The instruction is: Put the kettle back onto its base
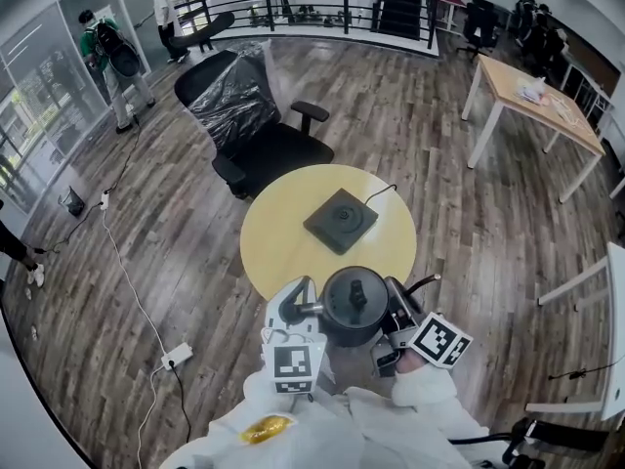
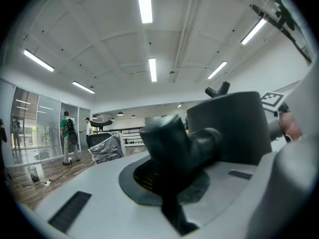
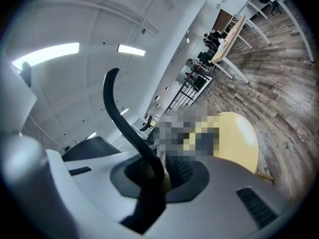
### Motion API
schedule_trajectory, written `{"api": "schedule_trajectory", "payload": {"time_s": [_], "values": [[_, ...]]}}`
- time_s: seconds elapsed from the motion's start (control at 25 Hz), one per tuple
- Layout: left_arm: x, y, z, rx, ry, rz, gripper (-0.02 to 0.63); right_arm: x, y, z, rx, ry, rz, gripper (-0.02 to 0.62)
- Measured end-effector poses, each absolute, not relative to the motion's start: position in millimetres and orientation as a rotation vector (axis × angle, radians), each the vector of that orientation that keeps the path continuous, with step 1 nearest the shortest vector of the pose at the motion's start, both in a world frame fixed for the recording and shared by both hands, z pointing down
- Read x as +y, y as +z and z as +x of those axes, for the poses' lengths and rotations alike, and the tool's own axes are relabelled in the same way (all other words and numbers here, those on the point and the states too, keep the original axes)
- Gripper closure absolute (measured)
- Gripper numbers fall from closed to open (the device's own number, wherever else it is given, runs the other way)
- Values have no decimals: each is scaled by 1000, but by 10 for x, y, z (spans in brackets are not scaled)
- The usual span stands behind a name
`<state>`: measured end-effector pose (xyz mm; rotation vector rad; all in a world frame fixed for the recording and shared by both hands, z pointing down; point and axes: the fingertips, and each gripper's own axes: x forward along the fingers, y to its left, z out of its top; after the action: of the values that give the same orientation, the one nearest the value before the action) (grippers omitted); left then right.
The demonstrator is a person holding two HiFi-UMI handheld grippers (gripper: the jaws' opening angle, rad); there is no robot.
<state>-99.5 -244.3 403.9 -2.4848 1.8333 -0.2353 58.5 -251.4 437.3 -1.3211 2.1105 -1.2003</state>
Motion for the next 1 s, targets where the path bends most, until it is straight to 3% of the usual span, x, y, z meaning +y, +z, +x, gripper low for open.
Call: {"api": "schedule_trajectory", "payload": {"time_s": [0.48, 1.0], "values": [[-3831, 3942, -1456, 1836, -243, -2452, 607, -3930, 4303, 119, 2113, -1190, -1293, 534], [-4157, 4002, -1306, 1877, -239, -2452, 607, -4291, 4318, 253, 2139, -1204, -1277, 535]]}}
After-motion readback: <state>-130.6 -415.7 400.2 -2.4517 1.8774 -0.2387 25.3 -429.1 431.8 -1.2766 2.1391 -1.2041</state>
